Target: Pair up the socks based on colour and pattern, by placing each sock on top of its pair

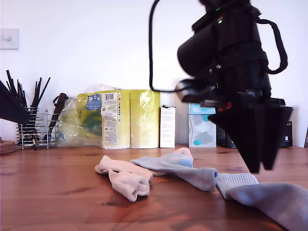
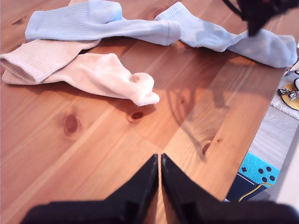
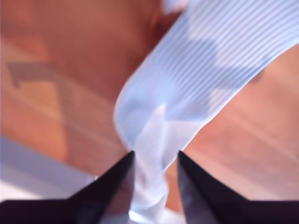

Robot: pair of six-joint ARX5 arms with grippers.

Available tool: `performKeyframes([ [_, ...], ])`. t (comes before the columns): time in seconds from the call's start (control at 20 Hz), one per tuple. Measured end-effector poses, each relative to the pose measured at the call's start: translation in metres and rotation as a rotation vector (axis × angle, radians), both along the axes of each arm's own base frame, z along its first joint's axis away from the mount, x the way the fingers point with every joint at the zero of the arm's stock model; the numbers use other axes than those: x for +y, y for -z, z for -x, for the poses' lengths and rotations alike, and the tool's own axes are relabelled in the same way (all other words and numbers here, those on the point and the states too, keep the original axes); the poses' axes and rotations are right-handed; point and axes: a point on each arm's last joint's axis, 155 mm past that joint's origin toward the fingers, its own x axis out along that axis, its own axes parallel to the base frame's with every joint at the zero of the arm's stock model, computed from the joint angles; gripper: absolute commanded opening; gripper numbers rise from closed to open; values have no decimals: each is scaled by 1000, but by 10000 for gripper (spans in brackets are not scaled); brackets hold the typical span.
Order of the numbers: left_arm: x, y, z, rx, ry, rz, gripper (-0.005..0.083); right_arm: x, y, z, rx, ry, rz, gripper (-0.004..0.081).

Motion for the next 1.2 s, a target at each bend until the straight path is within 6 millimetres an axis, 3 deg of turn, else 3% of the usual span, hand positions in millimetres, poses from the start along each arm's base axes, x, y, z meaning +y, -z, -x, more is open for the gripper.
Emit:
performKeyframes([
  [0.25,1,1,-1,-1,-7,-6,-20,-4,-6,-57,-178,148,-101,-13],
  [0.35,3,3,0,8,-12,-16,-20,-7,-7,-70,-216,176,-119,-13],
  [0.65,5,3,-4,-6,-27,-25,-20,4,11,-77,-189,189,-169,-13],
  [0.85,-8,-7,11,48,41,47,-19,3,19,-77,-160,202,-172,-13],
  [0.95,-8,-32,11,57,40,49,-20,1,32,-77,-135,207,-159,-13],
  [1.1,-9,-112,11,1,32,92,-20,2,38,-85,-150,216,-175,-13],
  [1.15,-7,-133,15,-18,34,101,-20,2,40,-89,-164,223,-184,-13],
  [1.2,-5,-140,21,-4,34,96,-20,0,43,-88,-164,227,-187,-13],
])
